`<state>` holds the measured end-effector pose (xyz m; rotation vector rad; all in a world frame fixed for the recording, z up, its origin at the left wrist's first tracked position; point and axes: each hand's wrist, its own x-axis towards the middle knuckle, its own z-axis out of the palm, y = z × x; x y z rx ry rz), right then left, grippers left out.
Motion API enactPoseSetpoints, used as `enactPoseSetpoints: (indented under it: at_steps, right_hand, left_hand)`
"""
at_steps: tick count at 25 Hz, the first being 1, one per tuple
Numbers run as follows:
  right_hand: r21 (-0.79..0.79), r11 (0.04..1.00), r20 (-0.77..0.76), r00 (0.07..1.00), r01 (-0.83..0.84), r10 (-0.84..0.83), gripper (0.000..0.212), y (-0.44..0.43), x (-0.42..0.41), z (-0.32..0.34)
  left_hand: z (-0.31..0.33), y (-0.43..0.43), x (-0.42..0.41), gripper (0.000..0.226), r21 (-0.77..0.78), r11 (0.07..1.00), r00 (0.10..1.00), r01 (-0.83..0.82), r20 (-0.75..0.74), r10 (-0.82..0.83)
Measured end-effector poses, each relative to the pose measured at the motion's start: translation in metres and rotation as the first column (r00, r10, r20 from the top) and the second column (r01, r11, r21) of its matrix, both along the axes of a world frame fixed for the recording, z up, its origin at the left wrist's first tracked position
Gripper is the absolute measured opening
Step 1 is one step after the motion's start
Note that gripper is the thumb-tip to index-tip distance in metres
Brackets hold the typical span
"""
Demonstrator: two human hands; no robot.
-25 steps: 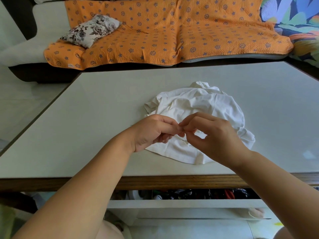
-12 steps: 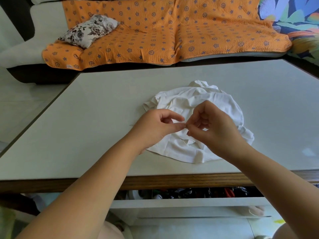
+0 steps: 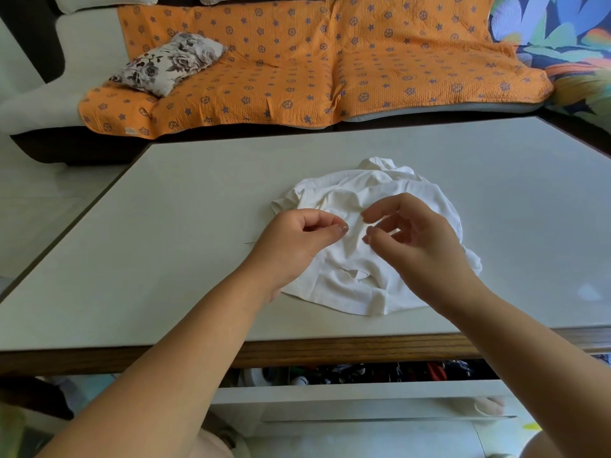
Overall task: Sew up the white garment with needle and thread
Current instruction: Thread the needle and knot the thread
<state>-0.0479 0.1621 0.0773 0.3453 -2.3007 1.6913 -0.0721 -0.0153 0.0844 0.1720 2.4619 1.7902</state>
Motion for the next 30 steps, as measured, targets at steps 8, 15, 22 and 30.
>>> enactPoseSetpoints:
  at_steps: [8,15,22,30]
  right_hand:
    - [0.114,0.992,-0.042,0.997,0.063,-0.059,0.009,-0.004,-0.005,-0.01]
    - [0.093,0.993,-0.032,0.997,0.074,-0.071,0.009,-0.008,-0.005,-0.011]
    - [0.12,0.986,-0.064,0.992,0.114,-0.107,0.011,-0.005,-0.008,-0.013]
    - [0.147,0.981,-0.068,0.991,0.126,-0.117,0.014,-0.005,-0.007,-0.01]
  left_hand:
    - [0.004,0.002,0.003,0.009,0.071,0.997,0.998,0.027,0.047,-0.03]
    - [0.004,0.002,0.003,0.013,0.061,0.997,0.998,0.041,0.048,-0.044]
    - [0.005,0.001,0.004,0.015,0.15,0.987,0.987,0.056,0.144,-0.077]
    - [0.014,0.002,0.011,0.024,0.313,0.939,0.946,0.141,0.237,-0.221]
